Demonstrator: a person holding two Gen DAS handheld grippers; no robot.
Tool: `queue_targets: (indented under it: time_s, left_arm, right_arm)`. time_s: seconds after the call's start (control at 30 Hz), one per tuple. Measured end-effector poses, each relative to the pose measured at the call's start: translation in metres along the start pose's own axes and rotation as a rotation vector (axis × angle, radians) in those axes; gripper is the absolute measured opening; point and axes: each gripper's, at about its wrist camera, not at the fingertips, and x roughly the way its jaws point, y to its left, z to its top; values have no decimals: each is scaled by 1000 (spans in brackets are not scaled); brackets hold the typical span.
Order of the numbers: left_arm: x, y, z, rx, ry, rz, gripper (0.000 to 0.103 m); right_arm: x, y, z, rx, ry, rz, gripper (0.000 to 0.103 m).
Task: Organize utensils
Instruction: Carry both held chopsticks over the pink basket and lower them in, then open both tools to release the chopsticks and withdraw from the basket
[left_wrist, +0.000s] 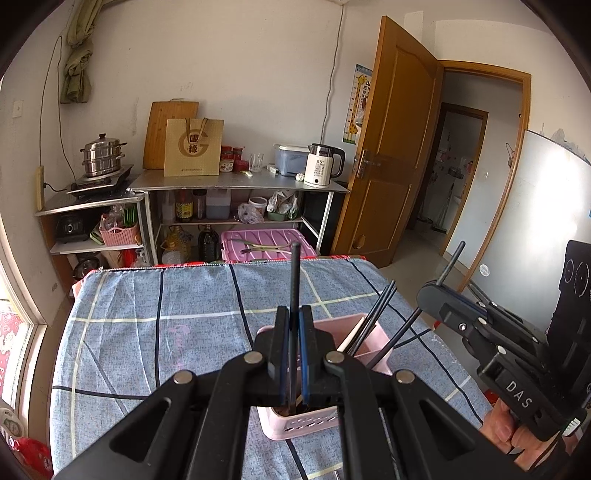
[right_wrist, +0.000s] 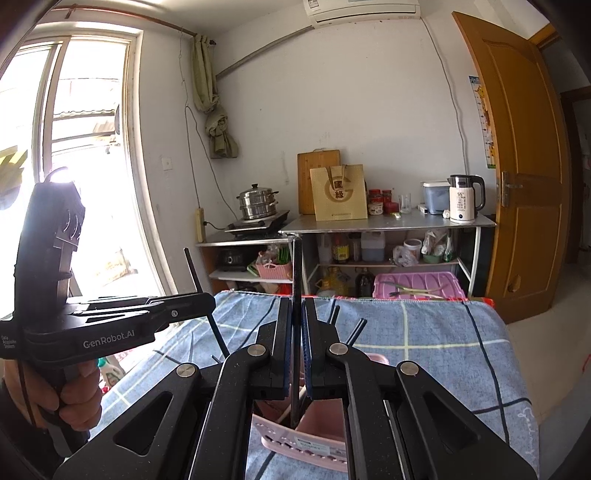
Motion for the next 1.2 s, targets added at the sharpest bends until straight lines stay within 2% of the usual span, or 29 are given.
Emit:
queue_targets:
  time_s: [0.27, 0.53, 0.63, 0.7, 0.77, 0.93, 1.2]
  left_arm:
    - [17, 4, -23, -20, 51, 9, 6]
    - [22, 9, -31, -36, 71, 16, 6]
    - [22, 11, -34, -46, 74, 22, 17]
    - [18, 12, -36, -51, 62, 19, 29]
    - [11, 10, -38, -53, 43, 17, 30]
    - [-6, 7, -42, -51, 9, 27, 32]
    - [-37, 4, -52, -56, -45, 38, 36]
  right_arm:
    - [18, -5, -21, 11, 90, -11, 5]
    - [28, -9, -33, 18, 133, -26, 6]
    - [24, -10, -32, 19, 135, -19, 6]
    - [20, -10, -30, 15, 124, -25, 9]
    - [15, -12, -27, 17, 113, -34, 15]
    - [0, -12, -26, 15, 96, -44, 16]
    - [-28, -3, -33, -22, 70, -49, 24]
